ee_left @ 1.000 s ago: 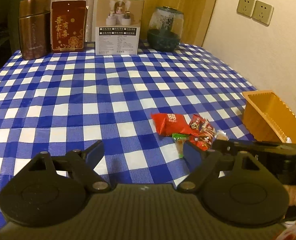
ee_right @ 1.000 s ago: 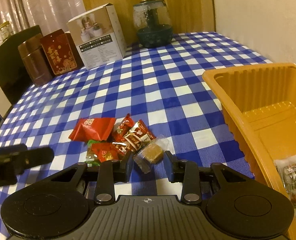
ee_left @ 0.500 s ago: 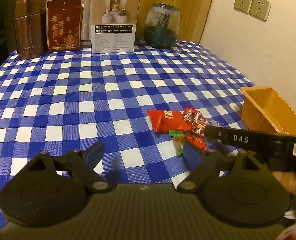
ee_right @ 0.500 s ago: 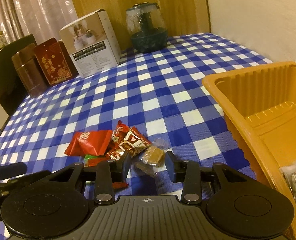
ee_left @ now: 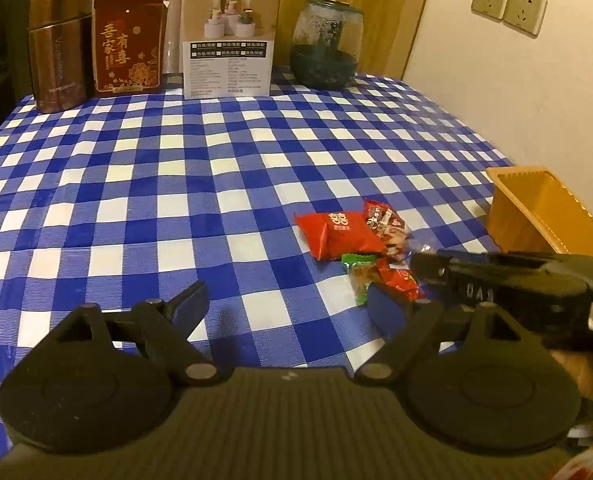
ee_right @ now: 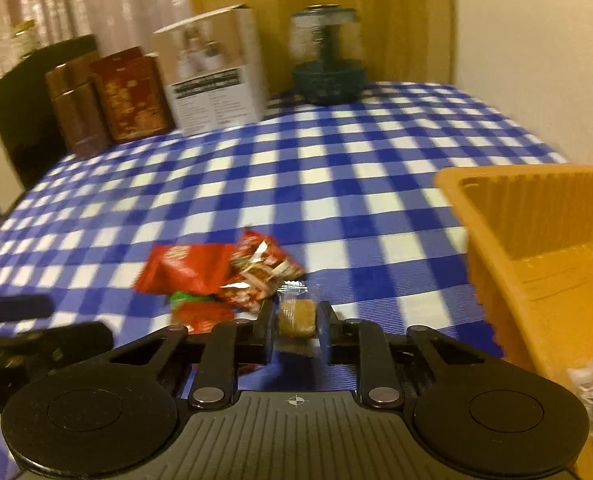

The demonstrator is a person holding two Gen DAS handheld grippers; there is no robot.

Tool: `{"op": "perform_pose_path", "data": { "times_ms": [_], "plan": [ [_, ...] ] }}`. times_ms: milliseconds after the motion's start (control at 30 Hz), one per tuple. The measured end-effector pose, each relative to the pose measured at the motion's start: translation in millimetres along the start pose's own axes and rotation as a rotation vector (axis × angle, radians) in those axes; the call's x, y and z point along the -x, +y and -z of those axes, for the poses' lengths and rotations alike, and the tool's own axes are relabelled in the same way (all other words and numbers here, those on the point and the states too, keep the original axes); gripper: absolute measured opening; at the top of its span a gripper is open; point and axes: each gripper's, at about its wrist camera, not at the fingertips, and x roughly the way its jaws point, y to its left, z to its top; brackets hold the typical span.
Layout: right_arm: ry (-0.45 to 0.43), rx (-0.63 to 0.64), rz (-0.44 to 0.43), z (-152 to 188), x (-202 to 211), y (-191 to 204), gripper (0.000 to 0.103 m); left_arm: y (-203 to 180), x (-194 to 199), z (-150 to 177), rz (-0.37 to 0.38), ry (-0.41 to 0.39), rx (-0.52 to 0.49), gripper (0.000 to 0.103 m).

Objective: Organize snacks
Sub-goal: 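Grasp the clear cake packet with the right gripper while the left gripper grasps the green-wrapped candy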

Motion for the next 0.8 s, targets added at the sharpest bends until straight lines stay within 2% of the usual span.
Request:
{"op": "perform_pose_path", "data": {
  "times_ms": [133,233,333,500,700,800],
  "plan": [
    [0.021,0.027,-0.081,3,2,7,0.022,1,-3,1,-0.008,0.014,0.005,0.082],
    [0.047,-0.012,-0.128,4,6,3,0.022,0,-6,3,0.001,0.028,-0.004,0.077],
    [0.046,-0.053,-0.082,3,12,-6,0.022,-5,-13,4,0.008,0.038,-0.03,0.072],
    [0.041,-0.09,-0.053,-1,21,-19,0.022,-15,-29,4,0.018,0.05,-0.062,0.062],
    [0.043,-0.096,-0.057,-3,20,-21,0.022,-31,-38,4,0.038,0.036,-0.09,0.059],
    [0.041,-0.092,-0.058,-3,20,-18,0.022,-35,-39,5,0.02,0.03,-0.12,0.048]
  ]
}}
